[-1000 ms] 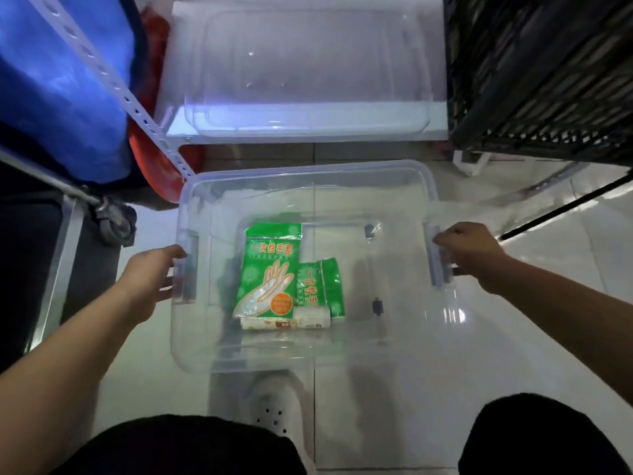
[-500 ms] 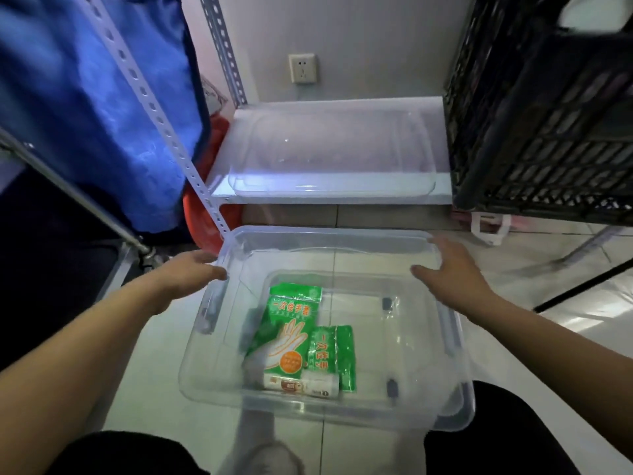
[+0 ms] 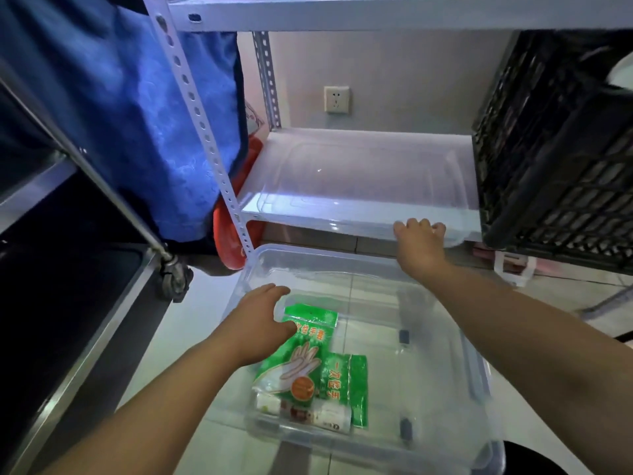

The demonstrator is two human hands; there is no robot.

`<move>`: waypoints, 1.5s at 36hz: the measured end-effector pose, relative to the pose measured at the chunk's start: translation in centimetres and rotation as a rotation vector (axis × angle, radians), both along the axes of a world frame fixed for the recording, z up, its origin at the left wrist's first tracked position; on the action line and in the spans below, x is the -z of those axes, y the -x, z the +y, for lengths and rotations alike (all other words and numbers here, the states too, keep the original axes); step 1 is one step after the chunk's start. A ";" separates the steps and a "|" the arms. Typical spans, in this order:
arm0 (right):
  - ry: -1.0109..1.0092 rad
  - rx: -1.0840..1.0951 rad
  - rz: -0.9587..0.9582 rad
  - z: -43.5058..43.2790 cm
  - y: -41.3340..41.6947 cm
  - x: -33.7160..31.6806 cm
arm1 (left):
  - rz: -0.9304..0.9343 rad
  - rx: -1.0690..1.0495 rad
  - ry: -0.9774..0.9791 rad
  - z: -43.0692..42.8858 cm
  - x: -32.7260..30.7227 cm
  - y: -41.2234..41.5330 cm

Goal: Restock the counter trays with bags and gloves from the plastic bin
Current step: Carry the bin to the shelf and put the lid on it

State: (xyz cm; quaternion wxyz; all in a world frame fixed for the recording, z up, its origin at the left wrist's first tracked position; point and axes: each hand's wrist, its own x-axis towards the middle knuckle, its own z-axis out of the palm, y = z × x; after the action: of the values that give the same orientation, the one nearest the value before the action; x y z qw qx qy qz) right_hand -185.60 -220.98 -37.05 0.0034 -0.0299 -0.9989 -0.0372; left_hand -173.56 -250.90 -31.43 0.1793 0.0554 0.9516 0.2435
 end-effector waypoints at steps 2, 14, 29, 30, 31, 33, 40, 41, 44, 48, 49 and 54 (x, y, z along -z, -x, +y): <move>-0.052 -0.049 0.048 -0.1 -1.2 0.3 | -0.012 -0.020 -0.026 -0.2 0.0 -0.3; -0.094 -0.267 0.283 0.7 -4.6 -9.8 | 0.192 -0.505 -0.175 -5.1 -1.1 2.0; -0.051 -0.501 0.534 2.8 -10.1 -28.2 | 0.409 -0.625 -0.718 -2.2 -3.7 4.9; -0.022 -0.520 0.526 3.3 -10.6 -28.9 | 0.424 -0.625 -0.754 -2.2 -4.0 5.0; 0.007 -0.534 0.516 3.9 -11.2 -29.4 | 0.427 -0.617 -0.826 -2.3 -4.2 5.1; 0.086 -0.549 0.497 4.9 -11.9 -30.0 | 0.402 -0.596 -0.987 -2.6 -4.5 5.2; 0.229 -0.460 0.356 8.2 -11.7 -28.9 | 0.328 -0.573 -0.991 -4.5 -3.8 4.3; 0.224 -0.448 0.326 8.5 -11.5 -28.3 | 0.330 -0.564 -0.973 -4.6 -3.7 4.2; 0.197 -0.430 0.285 9.0 -11.1 -26.5 | 0.339 -0.544 -0.922 -4.8 -3.5 3.8; 0.188 -0.407 0.359 8.5 -9.8 -24.7 | 0.411 -0.590 -0.866 -5.1 -4.1 3.5; 0.200 -0.395 0.369 8.3 -9.4 -24.4 | 0.447 -0.605 -0.818 -5.2 -4.4 3.6; 0.198 -0.318 0.329 6.6 -7.1 -23.2 | 0.431 -0.588 -0.593 -5.3 -4.5 4.3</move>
State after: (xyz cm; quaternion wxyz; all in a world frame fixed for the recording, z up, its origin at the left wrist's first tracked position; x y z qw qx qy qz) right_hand -178.55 -214.35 -13.81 0.1687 0.1218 -0.9758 0.0671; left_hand -177.82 -256.17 -26.97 -0.1226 -0.1185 0.8319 0.5281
